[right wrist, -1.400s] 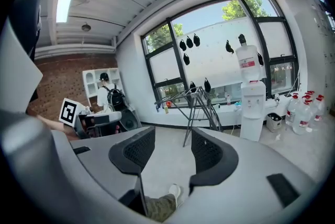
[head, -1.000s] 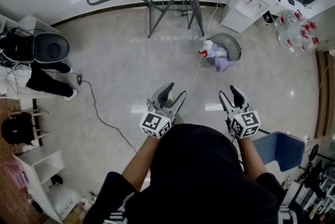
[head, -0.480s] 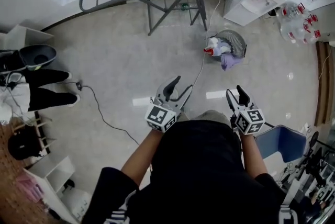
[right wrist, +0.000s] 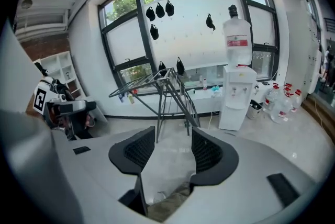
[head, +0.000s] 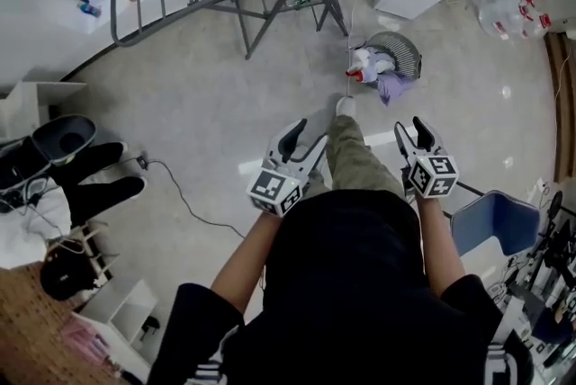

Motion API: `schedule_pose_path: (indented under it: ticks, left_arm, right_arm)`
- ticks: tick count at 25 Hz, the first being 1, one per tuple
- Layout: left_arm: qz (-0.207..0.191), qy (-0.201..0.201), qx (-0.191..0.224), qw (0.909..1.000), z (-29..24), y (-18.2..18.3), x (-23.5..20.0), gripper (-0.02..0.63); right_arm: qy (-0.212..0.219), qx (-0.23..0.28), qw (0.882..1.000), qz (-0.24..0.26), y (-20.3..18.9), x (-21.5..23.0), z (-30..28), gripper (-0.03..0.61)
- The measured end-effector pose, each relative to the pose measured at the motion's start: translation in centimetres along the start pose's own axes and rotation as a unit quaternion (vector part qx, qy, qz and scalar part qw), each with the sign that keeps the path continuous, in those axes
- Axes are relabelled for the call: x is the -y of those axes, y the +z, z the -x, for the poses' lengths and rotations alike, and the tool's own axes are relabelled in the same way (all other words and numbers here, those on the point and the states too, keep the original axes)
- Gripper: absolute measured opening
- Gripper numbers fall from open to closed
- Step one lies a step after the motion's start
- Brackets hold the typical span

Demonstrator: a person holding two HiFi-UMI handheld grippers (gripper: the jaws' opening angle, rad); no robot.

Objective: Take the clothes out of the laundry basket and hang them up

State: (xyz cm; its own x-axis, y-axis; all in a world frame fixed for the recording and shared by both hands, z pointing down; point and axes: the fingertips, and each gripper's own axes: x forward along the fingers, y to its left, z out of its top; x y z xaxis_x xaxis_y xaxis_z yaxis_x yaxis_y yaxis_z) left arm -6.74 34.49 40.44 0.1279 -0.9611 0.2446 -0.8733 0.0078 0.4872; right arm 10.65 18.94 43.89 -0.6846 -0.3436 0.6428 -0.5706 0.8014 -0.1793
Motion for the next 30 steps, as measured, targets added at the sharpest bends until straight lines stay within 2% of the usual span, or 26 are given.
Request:
schedule_pose_path:
  ticks: [2,5,8,11,15,20,26,28,30]
  left_arm:
    - [0.010,0.011,0.002,0.9999,-1.3,0.8,-0.2,0.202]
    - [0.004,0.018,0.000,0.9998,-4.1,1.9,-0.1,0.202]
    - [0.010,0.025,-0.021,0.9994,-6.9,1.2,-0.6,0.213]
    - [0.034,0.024,-0.025,0.9988,-9.9,0.2,-0.9,0.216]
    - [0.041,0.028,-0.062,0.9968,-15.0,-2.5,-2.2,0.216]
    - [0.041,0.023,-0.104,0.9934,-22.8,-6.8,-4.9,0.219]
    - [0.024,-0.031,-0.150,0.9879,-30.4,-12.1,-5.4,0.219]
    - [0.042,-0.036,-0.154,0.9866,-32.4,-13.9,-6.3,0.219]
    - [0.080,-0.024,-0.153,0.9846,-33.5,-16.0,-8.1,0.219]
  right_arm:
    - [0.008,-0.013,1.000,-0.001,-0.4,1.6,-2.5,0.187]
    - [0.031,-0.040,0.998,-0.022,-1.5,3.7,-7.0,0.196]
    - [0.053,-0.065,0.995,-0.046,-2.4,5.2,-11.4,0.202]
    - [0.057,-0.084,0.994,-0.044,-3.1,7.4,-15.3,0.202]
    - [0.062,-0.116,0.990,-0.043,-5.6,11.6,-21.2,0.202]
    - [0.044,-0.163,0.983,-0.076,-10.8,17.0,-28.1,0.202]
    - [0.016,-0.213,0.974,-0.071,-17.8,20.3,-34.1,0.202]
    - [0.010,-0.225,0.972,-0.069,-19.9,21.3,-35.9,0.202]
    - [0.004,-0.235,0.969,-0.071,-21.8,21.9,-37.7,0.202]
